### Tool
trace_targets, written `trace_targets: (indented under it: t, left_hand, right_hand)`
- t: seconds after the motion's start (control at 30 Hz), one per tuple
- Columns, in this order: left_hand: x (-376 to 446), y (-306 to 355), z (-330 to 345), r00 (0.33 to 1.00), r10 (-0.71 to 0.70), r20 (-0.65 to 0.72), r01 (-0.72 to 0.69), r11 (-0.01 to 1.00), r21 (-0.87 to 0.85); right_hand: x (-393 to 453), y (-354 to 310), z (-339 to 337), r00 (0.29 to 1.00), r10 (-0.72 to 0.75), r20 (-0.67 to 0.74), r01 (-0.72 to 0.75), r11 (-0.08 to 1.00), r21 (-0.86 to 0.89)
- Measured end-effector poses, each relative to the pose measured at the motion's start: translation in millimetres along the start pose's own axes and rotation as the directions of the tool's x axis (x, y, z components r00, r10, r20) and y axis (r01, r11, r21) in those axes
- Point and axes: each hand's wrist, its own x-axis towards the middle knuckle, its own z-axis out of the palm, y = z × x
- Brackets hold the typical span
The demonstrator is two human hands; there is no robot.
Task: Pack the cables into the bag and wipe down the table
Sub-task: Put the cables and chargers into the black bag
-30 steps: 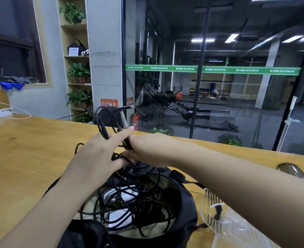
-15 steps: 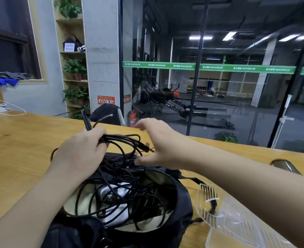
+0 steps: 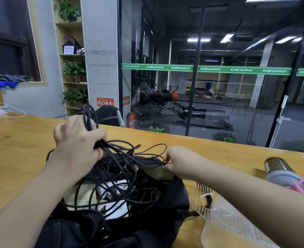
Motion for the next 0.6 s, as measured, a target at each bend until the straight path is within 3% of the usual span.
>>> trace_targets:
  t: [0.13, 0.3, 0.43, 0.6]
  left_hand:
    - [-9.2, -1.9, -1.3, 0.919, 0.199, 0.34, -0.142, 0.972, -0.185]
    - [-27.0, 7.9, 9.5, 0.881, 0.283, 0.38, -0.261, 0.959, -0.11]
    - [-16.6, 12.2, 14.3, 0.883, 0.052, 0.466, -0.136, 0.979, 0.149]
    - [11.4, 17.7, 16.1, 0.897, -0.218, 0.384, 0.062, 0.923, 0.38]
  right_hand:
    - [4.6, 10.1, -5.8, 0.994, 0.032, -0.103, -0.019, 0.992, 0.128]
    - [8.6, 2.0, -10.7, 0.973, 0.072, -0.22, 0.001, 0.949, 0.314]
    - [8.9, -10.1, -16.8, 0.956, 0.042, -0.29, 0.07, 0.929, 0.364]
    - [5.1, -11.1, -22.9, 0.95, 0.029, -0.312, 0.097, 0.919, 0.381]
